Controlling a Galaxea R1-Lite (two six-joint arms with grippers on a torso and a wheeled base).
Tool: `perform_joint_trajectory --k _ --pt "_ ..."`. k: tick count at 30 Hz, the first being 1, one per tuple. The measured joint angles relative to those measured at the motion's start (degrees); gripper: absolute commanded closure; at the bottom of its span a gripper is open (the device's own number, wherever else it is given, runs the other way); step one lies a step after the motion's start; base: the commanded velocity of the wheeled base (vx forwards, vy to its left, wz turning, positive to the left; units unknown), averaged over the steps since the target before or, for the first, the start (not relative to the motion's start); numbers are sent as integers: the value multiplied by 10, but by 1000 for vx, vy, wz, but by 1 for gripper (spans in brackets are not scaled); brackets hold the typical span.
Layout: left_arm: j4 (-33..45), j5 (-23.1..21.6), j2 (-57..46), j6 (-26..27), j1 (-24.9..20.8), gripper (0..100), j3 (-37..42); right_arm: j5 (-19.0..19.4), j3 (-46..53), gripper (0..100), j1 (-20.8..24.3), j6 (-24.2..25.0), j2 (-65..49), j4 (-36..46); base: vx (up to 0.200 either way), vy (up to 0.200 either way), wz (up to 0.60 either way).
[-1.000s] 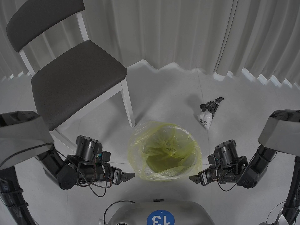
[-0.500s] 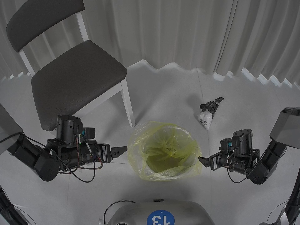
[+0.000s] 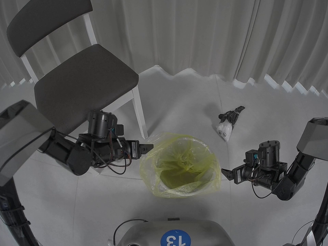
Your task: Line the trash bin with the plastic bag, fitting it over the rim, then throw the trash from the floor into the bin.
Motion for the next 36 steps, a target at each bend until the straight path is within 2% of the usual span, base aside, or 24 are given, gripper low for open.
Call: perform_joint_trajectory --k 11,26,30,36 --pt "83 17 172 2 6 0 -220 3 1 0 -21 -5 -9 -3 0 0 0" --pt "169 28 348 13 23 0 -419 6 -4 0 -33 -5 0 -4 0 0 0" --pt "180 27 373 10 24 0 -448 7 -5 0 -34 -6 12 -4 0 0 0" --pt "181 24 362 6 35 0 -429 7 -7 0 -34 -6 23 -5 0 0 0"
